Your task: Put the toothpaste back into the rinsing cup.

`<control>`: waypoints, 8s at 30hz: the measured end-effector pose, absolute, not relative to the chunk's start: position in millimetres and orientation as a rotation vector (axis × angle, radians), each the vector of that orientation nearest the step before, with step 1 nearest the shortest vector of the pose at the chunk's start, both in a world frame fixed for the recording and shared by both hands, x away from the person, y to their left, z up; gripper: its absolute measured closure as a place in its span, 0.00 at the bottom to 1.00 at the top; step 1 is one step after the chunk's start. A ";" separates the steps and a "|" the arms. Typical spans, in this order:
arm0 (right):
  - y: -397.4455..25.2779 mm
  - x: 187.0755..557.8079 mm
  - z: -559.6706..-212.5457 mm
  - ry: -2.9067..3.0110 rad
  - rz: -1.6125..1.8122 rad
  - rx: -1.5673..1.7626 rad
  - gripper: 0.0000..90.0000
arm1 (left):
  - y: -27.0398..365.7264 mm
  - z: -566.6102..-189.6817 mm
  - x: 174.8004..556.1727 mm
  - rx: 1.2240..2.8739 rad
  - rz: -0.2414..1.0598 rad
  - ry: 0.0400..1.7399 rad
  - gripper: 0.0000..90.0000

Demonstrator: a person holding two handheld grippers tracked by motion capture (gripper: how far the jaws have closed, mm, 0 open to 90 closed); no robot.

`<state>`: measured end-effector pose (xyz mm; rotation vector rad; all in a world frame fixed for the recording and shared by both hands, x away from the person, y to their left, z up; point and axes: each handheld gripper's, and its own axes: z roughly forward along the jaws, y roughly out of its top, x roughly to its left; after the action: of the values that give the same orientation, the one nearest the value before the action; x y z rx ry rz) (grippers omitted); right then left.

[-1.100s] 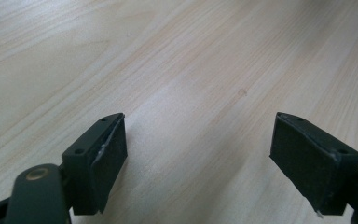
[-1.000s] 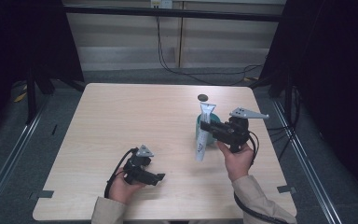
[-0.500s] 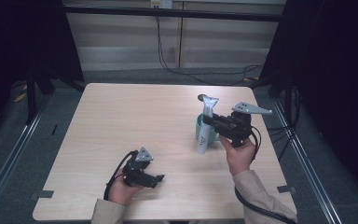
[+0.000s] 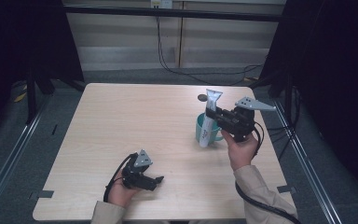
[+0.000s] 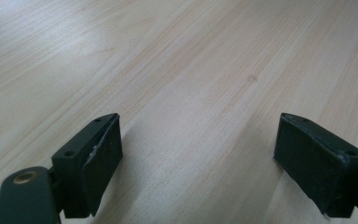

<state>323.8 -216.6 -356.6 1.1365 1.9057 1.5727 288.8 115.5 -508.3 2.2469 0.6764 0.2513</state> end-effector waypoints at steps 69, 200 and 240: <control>-221.4 370.1 -349.0 1.790 1.421 1.084 0.83 | 115.5 -508.4 289.2 2.248 0.255 0.674 0.16; -248.0 368.5 -430.5 1.845 1.305 1.296 0.71 | 115.9 -508.2 288.9 2.245 0.253 0.680 0.17; -246.5 356.7 -423.6 1.952 1.287 1.334 0.18 | 116.2 -507.9 288.7 2.247 0.264 0.680 0.18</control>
<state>356.7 -246.5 -423.6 1.3345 1.9515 1.2867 288.7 116.2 -507.9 2.2469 0.6799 0.2635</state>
